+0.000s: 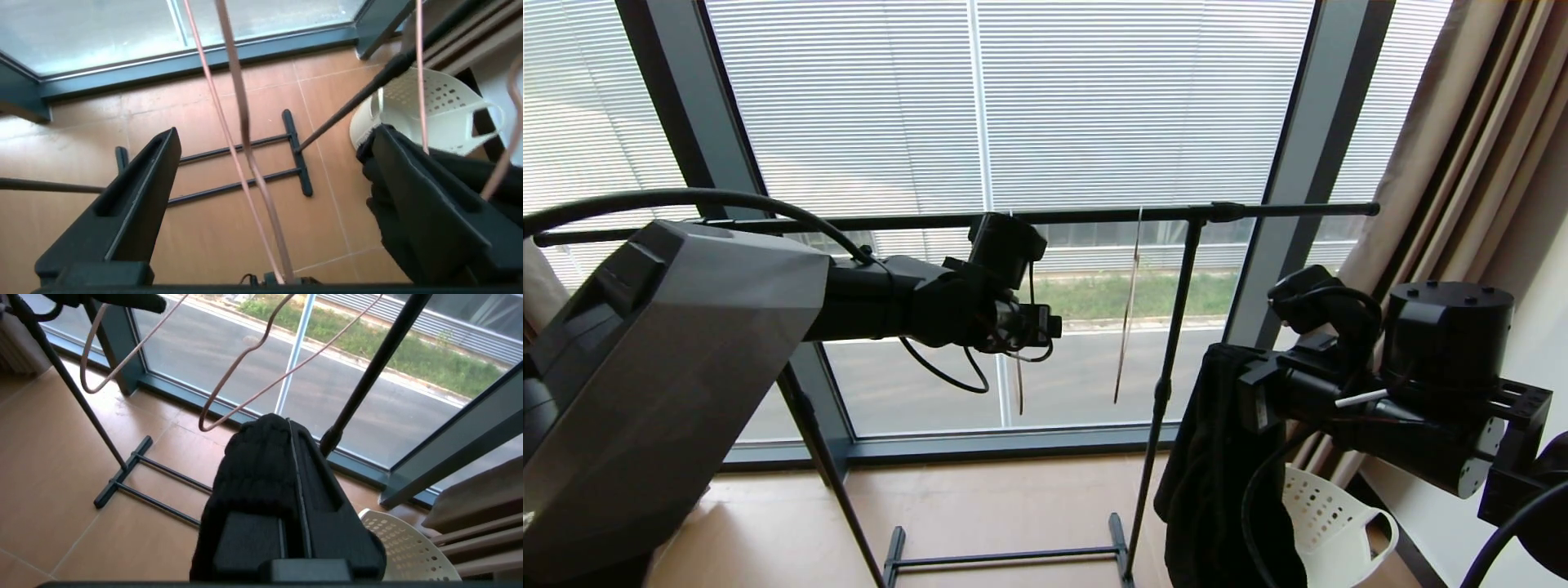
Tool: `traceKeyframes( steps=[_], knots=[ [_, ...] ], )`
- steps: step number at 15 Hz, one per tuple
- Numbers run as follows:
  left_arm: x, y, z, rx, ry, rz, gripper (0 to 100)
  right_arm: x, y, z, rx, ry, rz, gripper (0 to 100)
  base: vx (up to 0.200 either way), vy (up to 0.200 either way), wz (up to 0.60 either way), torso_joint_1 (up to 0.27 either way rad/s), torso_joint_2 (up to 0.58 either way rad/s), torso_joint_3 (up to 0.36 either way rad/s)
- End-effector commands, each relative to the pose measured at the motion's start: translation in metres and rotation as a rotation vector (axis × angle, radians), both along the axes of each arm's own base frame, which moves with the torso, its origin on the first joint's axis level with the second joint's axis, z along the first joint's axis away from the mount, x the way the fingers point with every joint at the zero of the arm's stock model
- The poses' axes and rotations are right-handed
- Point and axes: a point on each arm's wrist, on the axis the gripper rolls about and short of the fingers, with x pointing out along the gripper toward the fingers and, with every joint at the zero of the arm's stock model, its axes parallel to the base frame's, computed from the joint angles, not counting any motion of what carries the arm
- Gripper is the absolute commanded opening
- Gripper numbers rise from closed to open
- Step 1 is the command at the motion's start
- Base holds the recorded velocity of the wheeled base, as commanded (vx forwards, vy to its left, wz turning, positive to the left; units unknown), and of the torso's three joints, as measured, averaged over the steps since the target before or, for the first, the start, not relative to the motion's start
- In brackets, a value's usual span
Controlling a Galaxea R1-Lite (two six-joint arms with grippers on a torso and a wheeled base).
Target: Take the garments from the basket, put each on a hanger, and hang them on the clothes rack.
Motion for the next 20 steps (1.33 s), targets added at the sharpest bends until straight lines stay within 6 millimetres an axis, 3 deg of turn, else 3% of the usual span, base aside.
traceKeyframes(
  steps=[1, 8, 9, 20],
  knots=[
    [0.012, -0.003, -0.017, 0.015, 0.013, 0.017, 100, 0.001, 0.0, -0.002, -0.003, 0.005, 0.0, 0, 0.0, 0.0, 0.0, 0.0, 0.0, 0.0],
    [0.022, -0.008, -0.029, 0.003, 0.015, 0.03, 100, 0.001, 0.001, -0.003, -0.005, 0.008, 0.0, 0, 0.0, 0.0, 0.0, 0.0, 0.0, 0.0],
    [0.022, -0.008, -0.029, 0.003, 0.015, 0.03, 0, 0.001, 0.001, -0.003, -0.005, 0.009, 0.0, 0, 0.0, 0.0, 0.0, 0.0, 0.0, 0.0],
    [0.019, -0.007, -0.019, -0.007, 0.001, 0.03, 0, 0.003, 0.002, -0.007, -0.01, 0.019, 0.0, 0, 0.0, 0.0, 0.0, 0.0, 0.0, 0.0]
  ],
)
